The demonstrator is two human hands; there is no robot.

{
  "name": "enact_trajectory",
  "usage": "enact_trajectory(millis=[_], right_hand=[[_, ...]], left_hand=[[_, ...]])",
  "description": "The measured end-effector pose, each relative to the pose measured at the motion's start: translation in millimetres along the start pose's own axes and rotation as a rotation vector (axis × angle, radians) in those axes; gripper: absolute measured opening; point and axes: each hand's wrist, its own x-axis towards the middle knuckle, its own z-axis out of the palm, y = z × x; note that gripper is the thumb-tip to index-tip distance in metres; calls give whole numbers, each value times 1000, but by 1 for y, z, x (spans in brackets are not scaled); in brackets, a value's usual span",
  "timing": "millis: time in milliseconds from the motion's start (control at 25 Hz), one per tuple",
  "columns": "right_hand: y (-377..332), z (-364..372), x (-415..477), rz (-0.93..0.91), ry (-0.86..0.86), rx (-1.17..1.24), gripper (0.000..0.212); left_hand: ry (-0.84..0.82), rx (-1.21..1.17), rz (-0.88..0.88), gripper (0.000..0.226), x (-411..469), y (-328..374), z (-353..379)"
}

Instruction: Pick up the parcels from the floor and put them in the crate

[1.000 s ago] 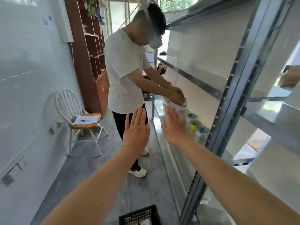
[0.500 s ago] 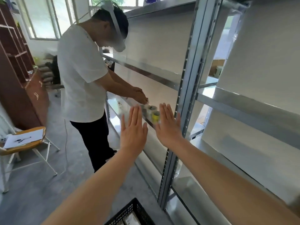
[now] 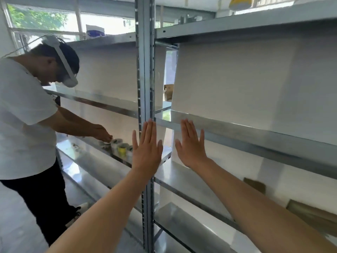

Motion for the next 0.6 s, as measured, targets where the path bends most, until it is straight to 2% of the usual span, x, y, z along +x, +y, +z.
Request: enact_trajectory(millis=[320, 440, 600], right_hand=[[134, -105, -122, 201, 51, -97, 69], [196, -154, -184, 380, 89, -94, 70], [283, -227, -286, 589, 120, -208, 70]], left_hand=[[10, -197, 179, 62, -55, 190, -22], [-9, -230, 307, 64, -82, 280, -37], [-45, -404, 507, 65, -134, 420, -74]])
